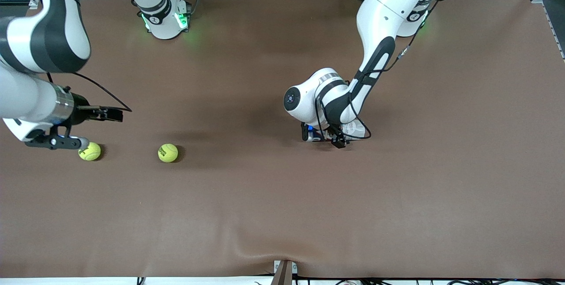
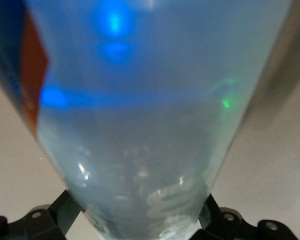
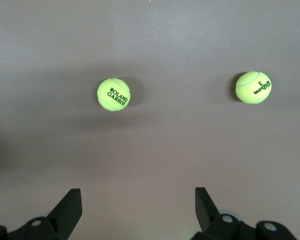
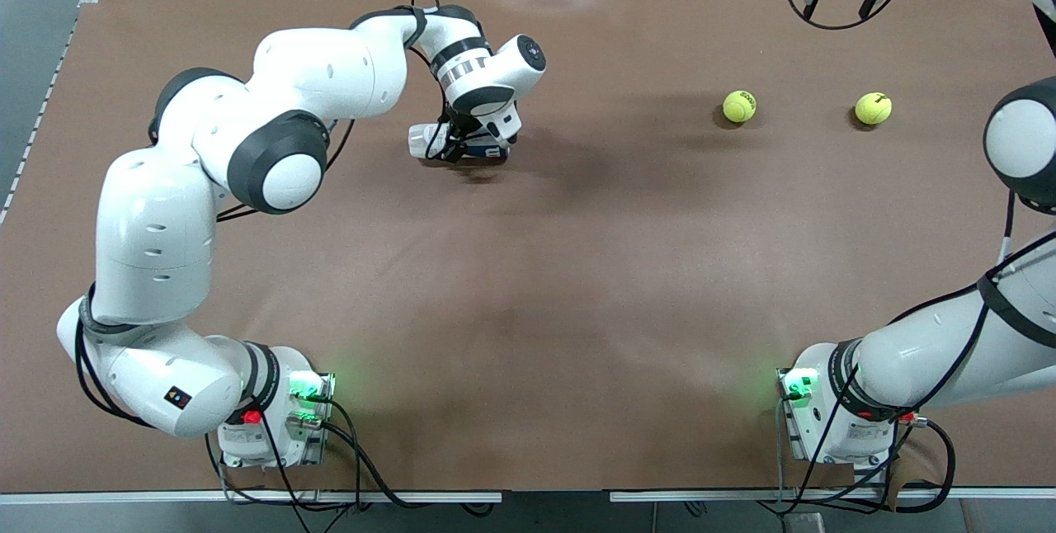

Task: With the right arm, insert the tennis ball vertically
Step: 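Lift the can with the left gripper while the right gripper grasps a ball, then stand the can upright with the left gripper, open end up, then carry the ball to the can and drop it in with the right gripper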

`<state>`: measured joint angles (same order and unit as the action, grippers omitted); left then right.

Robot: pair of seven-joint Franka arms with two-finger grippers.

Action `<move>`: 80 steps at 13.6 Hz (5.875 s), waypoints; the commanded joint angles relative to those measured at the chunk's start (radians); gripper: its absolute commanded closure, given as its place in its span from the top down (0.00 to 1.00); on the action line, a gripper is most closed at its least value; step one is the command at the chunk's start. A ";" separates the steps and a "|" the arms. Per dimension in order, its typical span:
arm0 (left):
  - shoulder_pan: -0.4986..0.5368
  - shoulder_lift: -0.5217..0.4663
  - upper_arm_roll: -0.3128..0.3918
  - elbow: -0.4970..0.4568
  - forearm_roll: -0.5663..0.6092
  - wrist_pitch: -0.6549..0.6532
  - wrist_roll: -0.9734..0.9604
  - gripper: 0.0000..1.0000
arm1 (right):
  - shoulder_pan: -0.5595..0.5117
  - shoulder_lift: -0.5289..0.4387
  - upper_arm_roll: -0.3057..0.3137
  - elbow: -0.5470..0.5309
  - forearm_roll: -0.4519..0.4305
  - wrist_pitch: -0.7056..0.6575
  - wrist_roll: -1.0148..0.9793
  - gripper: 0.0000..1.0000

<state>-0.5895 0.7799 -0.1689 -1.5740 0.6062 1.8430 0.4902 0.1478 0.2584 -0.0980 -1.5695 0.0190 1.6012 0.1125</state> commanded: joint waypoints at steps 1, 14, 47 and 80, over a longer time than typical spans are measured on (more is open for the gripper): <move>-0.010 0.021 0.005 0.026 0.021 -0.013 0.019 1.00 | -0.001 0.042 0.000 0.022 0.015 0.022 0.013 1.00; -0.009 0.018 0.005 0.026 0.021 -0.013 0.019 0.74 | 0.001 0.180 0.000 0.022 0.073 0.120 0.018 1.00; -0.128 0.150 -0.055 0.190 -0.157 1.270 -0.604 0.72 | 0.087 0.372 -0.002 -0.149 0.101 0.476 0.128 0.00; -0.072 0.260 -0.055 0.063 -0.189 1.572 -0.604 0.76 | 0.446 0.208 0.029 0.118 0.121 0.170 0.696 0.00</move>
<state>-0.6560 1.0469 -0.2278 -1.4964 0.4314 3.4126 -0.1064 0.5747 0.4467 -0.0601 -1.4541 0.1210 1.7387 0.7693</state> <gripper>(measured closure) 0.242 0.326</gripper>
